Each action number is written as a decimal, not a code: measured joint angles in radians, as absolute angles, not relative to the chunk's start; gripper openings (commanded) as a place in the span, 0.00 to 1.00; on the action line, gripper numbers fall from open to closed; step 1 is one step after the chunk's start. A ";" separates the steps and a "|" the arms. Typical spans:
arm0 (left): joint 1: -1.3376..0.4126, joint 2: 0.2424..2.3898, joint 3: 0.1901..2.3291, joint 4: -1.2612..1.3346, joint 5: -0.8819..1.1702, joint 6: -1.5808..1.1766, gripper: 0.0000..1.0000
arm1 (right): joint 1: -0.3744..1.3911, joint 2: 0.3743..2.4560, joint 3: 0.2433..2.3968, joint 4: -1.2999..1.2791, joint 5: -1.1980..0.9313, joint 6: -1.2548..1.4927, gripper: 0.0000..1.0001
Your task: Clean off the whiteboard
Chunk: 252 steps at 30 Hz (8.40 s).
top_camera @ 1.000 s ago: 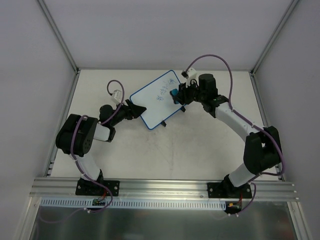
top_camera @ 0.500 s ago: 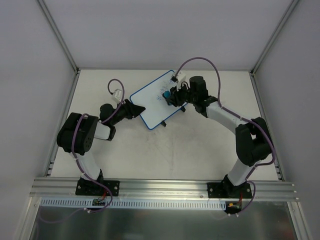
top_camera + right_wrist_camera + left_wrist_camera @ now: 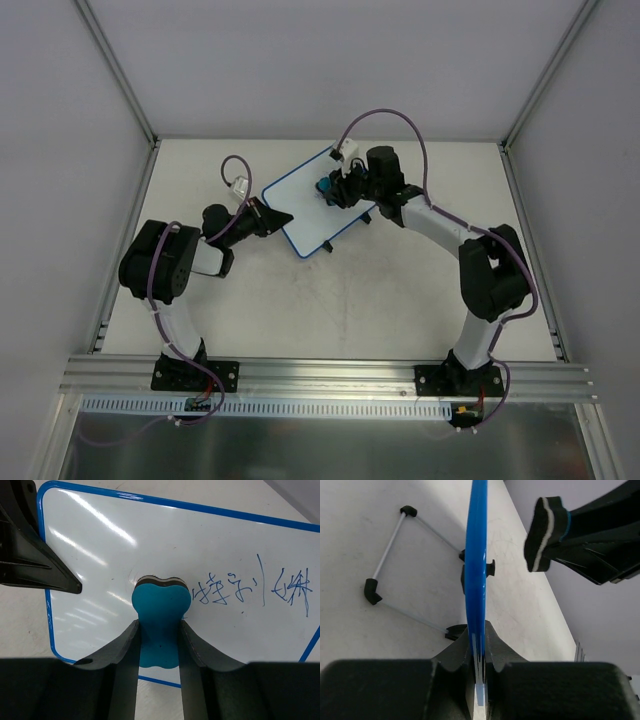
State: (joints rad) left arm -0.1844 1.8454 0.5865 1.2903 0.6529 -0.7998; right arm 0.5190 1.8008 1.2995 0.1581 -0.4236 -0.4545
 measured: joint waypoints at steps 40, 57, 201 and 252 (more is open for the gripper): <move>-0.162 1.924 0.629 1.328 0.685 -0.853 0.00 | 0.673 2.004 1.481 0.107 -0.253 -0.516 0.00; -0.162 1.924 0.631 1.331 0.698 -0.855 0.00 | 0.592 2.081 1.639 0.110 -0.096 -0.455 0.00; -0.170 1.901 0.602 1.343 0.704 -0.827 0.00 | 0.551 2.008 1.481 0.006 0.130 0.112 0.00; -0.177 1.891 0.592 1.341 0.698 -0.823 0.00 | 0.453 2.076 1.601 -0.024 -0.034 0.221 0.00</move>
State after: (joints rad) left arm -0.1772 1.8912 0.5919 1.3415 0.6983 -0.8234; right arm 0.4530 2.0758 1.6012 -0.0242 -0.0341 0.2207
